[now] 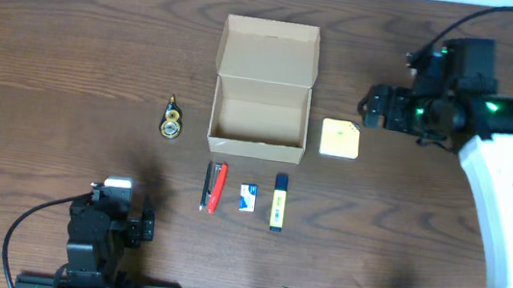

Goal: Pack container
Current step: 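Move the right gripper over the yellow sticky-note pad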

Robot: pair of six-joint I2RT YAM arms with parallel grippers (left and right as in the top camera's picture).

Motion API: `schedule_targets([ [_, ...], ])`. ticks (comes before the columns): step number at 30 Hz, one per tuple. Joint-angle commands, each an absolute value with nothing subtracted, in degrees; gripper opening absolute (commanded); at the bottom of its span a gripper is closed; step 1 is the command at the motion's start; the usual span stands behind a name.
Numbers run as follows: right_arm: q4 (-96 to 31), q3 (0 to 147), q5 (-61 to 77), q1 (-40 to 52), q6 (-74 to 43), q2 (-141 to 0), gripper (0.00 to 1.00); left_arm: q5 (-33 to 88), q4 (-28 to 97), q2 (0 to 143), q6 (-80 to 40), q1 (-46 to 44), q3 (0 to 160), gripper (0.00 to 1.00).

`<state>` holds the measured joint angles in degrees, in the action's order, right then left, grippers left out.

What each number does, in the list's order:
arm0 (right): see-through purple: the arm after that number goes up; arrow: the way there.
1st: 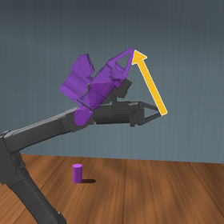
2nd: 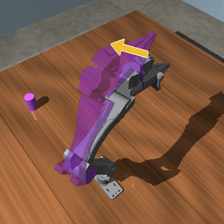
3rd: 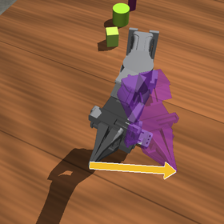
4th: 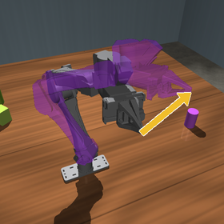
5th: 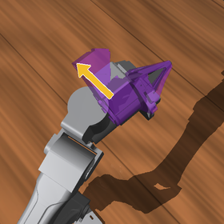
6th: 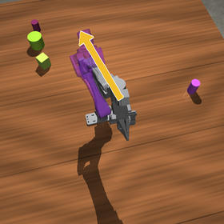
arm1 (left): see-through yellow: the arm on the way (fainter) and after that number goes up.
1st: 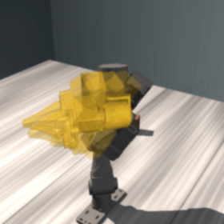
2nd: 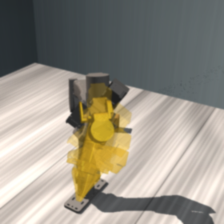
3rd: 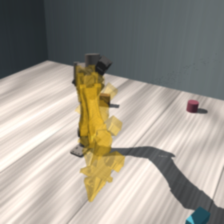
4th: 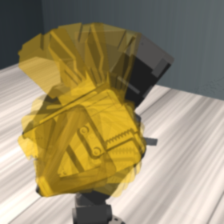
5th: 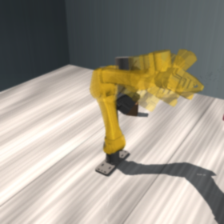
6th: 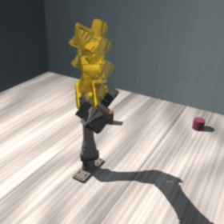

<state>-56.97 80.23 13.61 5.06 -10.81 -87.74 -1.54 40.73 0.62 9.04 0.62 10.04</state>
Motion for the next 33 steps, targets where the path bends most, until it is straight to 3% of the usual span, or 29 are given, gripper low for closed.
schedule_targets([
  [1,-56.73,81.49,13.93,7.25,-12.84,-90.61,0.99,-1.87,41.1,0.21,9.43,0.75,9.17,0.96],
  [11,-51.51,81.21,12.64,8.88,-12.01,-95.46,0.99,-1.87,41.1,0.21,9.43,0.75,9.17,0.96],
  [33,-51.09,81.38,-2.46,15.62,-22.26,-107.07,0.99,-1.87,41.1,0.21,9.43,0.75,9.17,0.96],
])
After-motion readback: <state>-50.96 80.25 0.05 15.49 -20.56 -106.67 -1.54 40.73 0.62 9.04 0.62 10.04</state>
